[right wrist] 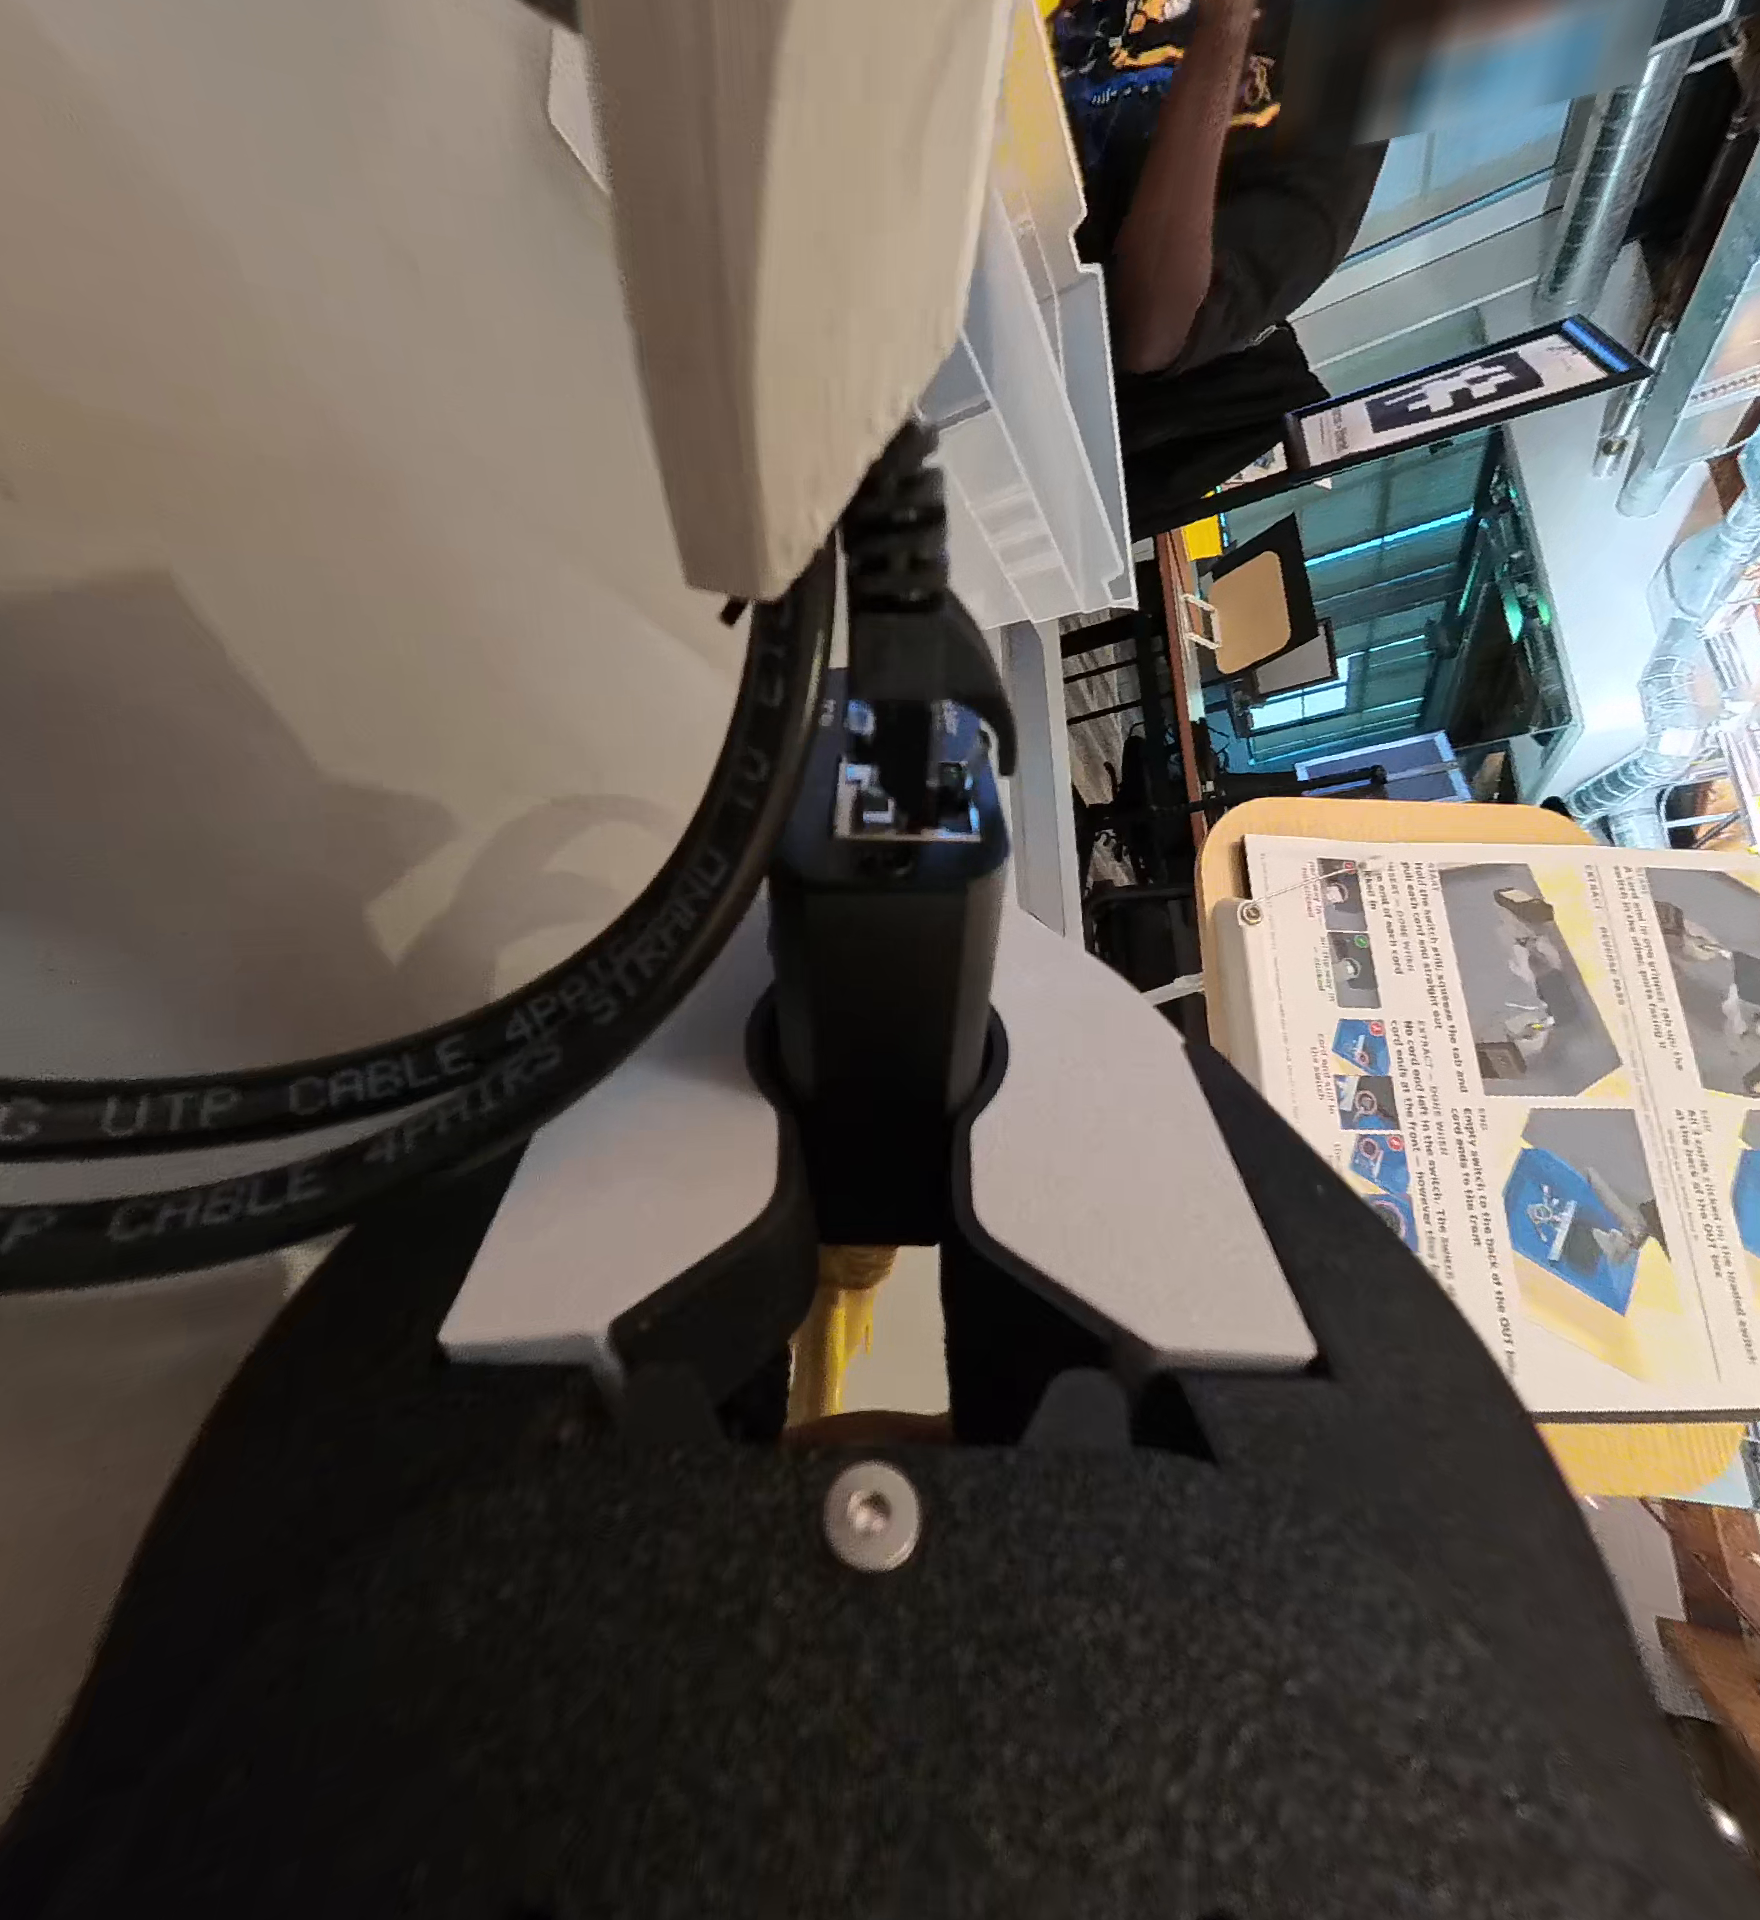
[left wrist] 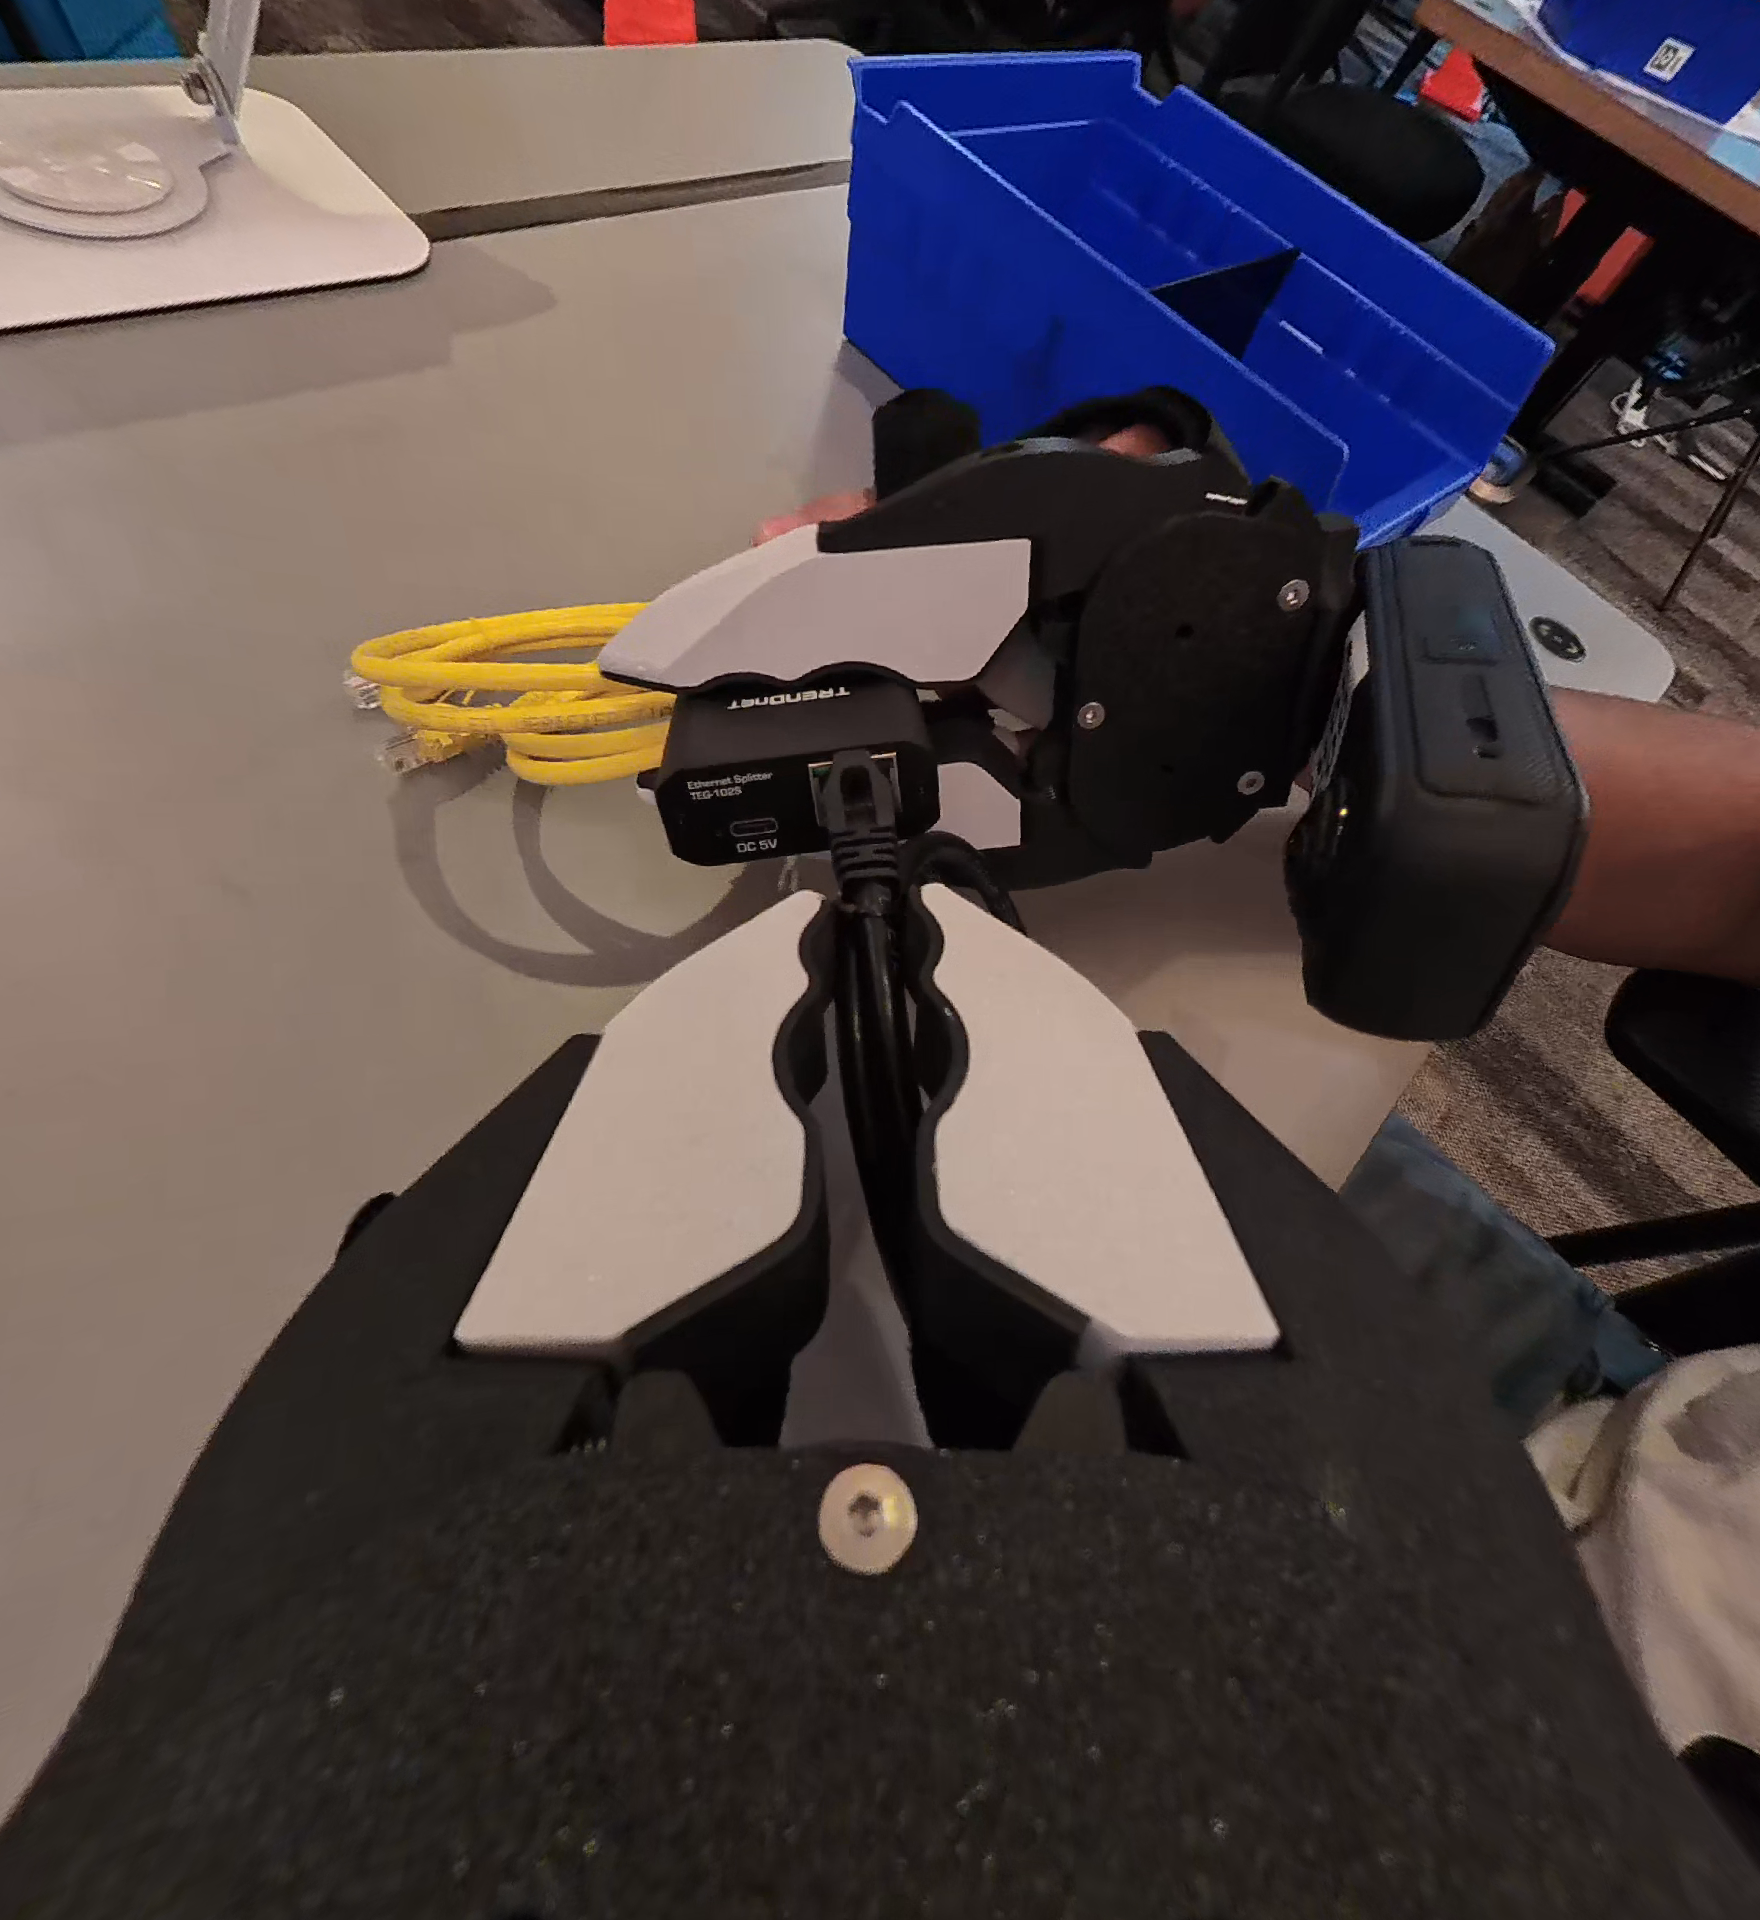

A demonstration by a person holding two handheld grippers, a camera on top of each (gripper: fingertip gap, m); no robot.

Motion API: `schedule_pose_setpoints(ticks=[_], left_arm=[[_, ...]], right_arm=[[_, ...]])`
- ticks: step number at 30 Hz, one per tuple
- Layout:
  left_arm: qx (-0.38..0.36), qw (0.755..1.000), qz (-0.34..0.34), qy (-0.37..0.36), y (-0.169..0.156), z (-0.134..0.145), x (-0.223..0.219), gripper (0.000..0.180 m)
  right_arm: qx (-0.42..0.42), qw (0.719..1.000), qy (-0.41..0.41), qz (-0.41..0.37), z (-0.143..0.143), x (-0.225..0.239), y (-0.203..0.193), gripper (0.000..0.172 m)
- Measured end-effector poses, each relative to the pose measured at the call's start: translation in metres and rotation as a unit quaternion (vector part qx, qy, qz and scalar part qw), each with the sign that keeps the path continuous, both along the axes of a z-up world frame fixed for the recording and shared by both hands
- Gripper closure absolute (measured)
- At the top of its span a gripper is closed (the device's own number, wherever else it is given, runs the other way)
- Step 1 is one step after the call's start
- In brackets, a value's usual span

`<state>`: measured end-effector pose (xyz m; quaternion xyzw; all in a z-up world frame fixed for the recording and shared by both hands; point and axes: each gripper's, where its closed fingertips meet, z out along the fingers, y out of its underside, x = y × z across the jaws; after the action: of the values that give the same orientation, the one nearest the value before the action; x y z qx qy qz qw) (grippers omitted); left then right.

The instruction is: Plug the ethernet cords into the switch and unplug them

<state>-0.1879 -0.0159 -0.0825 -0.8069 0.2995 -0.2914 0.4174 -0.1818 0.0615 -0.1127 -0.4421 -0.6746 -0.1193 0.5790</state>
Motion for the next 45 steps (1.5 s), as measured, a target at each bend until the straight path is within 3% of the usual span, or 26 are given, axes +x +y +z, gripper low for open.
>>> schedule_pose_setpoints(ticks=[10,11,14,18,22,27,40,45], left_arm=[[-0.006,0.999,-0.018,-0.032,-0.006,0.007,0.002,0.167],[-0.006,0.999,-0.021,-0.043,-0.009,0.009,0.0,0.162],[0.017,0.996,-0.002,-0.085,-0.018,0.012,-0.022,0.116],[0.058,0.984,0.023,-0.164,-0.032,-0.004,-0.066,0.095],[0.061,0.972,0.008,-0.226,-0.035,0.016,-0.086,0.109],[0.013,0.967,0.018,-0.254,-0.028,0.008,-0.094,0.109],[-0.016,0.979,-0.005,-0.202,-0.035,-0.013,-0.074,0.117],[0.016,0.989,0.001,-0.147,-0.036,-0.018,-0.077,0.118]], right_arm=[[-0.002,1.0,0.02,0.017,0.007,-0.001,0.0,0.148],[0.0,1.0,0.021,0.018,0.008,-0.002,-0.001,0.148],[0.003,1.0,0.023,0.016,0.008,-0.002,0.0,0.147],[0.009,1.0,0.019,0.013,0.008,-0.001,0.002,0.148],[0.016,1.0,0.013,0.012,0.007,0.0,0.003,0.148],[0.037,0.999,-0.004,-0.006,0.01,0.008,0.012,0.147],[0.025,0.999,0.012,-0.021,0.027,0.007,0.012,0.148],[0.03,0.998,0.003,-0.048,0.038,0.013,0.007,0.148]])
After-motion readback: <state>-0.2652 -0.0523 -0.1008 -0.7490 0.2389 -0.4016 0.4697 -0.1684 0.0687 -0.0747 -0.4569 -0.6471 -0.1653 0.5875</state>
